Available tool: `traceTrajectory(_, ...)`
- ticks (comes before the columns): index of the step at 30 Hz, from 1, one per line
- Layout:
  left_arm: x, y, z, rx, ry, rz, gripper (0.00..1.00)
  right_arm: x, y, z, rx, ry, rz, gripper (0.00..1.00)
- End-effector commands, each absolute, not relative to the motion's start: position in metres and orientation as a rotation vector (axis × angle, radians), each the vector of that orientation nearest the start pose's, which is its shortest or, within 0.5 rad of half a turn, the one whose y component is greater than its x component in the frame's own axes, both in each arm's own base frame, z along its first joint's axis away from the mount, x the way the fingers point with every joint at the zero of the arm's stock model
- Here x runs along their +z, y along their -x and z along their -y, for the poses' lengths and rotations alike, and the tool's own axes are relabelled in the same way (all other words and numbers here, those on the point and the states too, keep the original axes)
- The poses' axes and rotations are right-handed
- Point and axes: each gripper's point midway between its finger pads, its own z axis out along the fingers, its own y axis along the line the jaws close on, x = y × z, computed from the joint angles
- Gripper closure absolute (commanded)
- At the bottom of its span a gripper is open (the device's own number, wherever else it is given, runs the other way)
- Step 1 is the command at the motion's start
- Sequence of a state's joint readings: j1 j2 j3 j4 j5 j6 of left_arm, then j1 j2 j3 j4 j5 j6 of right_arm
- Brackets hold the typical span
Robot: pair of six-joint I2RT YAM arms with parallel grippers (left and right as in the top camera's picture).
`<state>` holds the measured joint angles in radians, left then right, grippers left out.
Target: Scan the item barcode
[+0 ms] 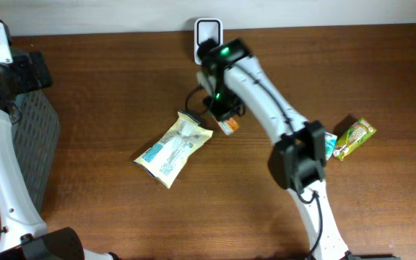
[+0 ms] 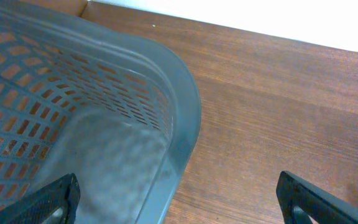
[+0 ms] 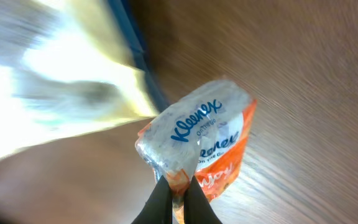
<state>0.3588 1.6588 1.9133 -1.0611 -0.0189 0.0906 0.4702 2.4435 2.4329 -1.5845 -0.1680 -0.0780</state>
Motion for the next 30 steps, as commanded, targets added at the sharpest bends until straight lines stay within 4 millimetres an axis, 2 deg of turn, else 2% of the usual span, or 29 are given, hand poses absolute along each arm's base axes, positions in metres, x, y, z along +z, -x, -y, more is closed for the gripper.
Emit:
traceTrajectory(1, 0.328, -0.403, -0.157, 0.255, 0.313, -2.347, 0.01, 0.148, -0.397, -0.255, 0.935, 0.676, -2.986, 0.96)
traceTrajectory(3, 0.328, -0.403, -0.157, 0.255, 0.313, -2.347, 0.01, 0.129, -0.391, -0.259, 1.185, 0.614, -3.0, 0.96)
traceTrajectory(5, 0.328, -0.403, -0.157, 0.255, 0.313, -2.347, 0.01, 0.105, -0.389, -0.26, 1.326, 0.559, -2.993, 0.96)
traceTrajectory(8, 0.328, -0.403, -0.157, 0.255, 0.313, -2.347, 0.01, 0.073, -0.386, -0.251, 1.38, 0.485, -3.012, 0.96)
traceTrajectory(9, 0.328, -0.403, -0.157, 0.255, 0.313, -2.347, 0.01, 0.063, -0.387, -0.243, 1.352, 0.468, -3.027, 0.96)
traceTrajectory(11, 0.328, -0.403, -0.157, 0.255, 0.313, -2.347, 0.01, 0.048, -0.395, -0.222, 1.188, 0.456, -3.074, 0.96)
traceTrajectory(15, 0.328, -0.403, -0.157, 0.255, 0.313, -2.347, 0.01, 0.023, -0.412, -0.161, 0.762, 0.406, -3.18, 0.94)
traceTrajectory(19, 0.328, -0.403, -0.157, 0.255, 0.313, -2.347, 0.01, 0.015, -0.418, -0.117, 0.464, 0.327, -3.249, 0.76)
traceTrajectory(21, 0.328, -0.403, -0.157, 0.255, 0.313, -2.347, 0.01, 0.026, -0.422, -0.111, 0.448, 0.311, -3.238, 0.67)
traceTrajectory(22, 0.328, -0.403, -0.157, 0.255, 0.313, -2.347, 0.01, 0.041, -0.429, -0.106, 0.439, 0.298, -3.212, 0.6)
traceTrajectory(25, 0.328, -0.402, -0.157, 0.255, 0.314, -2.35, 0.01, 0.103, -0.443, -0.096, 0.432, 0.269, -3.114, 0.55)
traceTrajectory(27, 0.328, -0.402, -0.157, 0.255, 0.314, -2.35, 0.01, 0.158, -0.435, -0.092, 0.425, 0.283, -3.046, 0.53)
traceTrajectory(30, 0.328, -0.402, -0.157, 0.255, 0.314, -2.35, 0.01, 0.192, -0.414, -0.08, 0.423, 0.247, -3.035, 0.48)
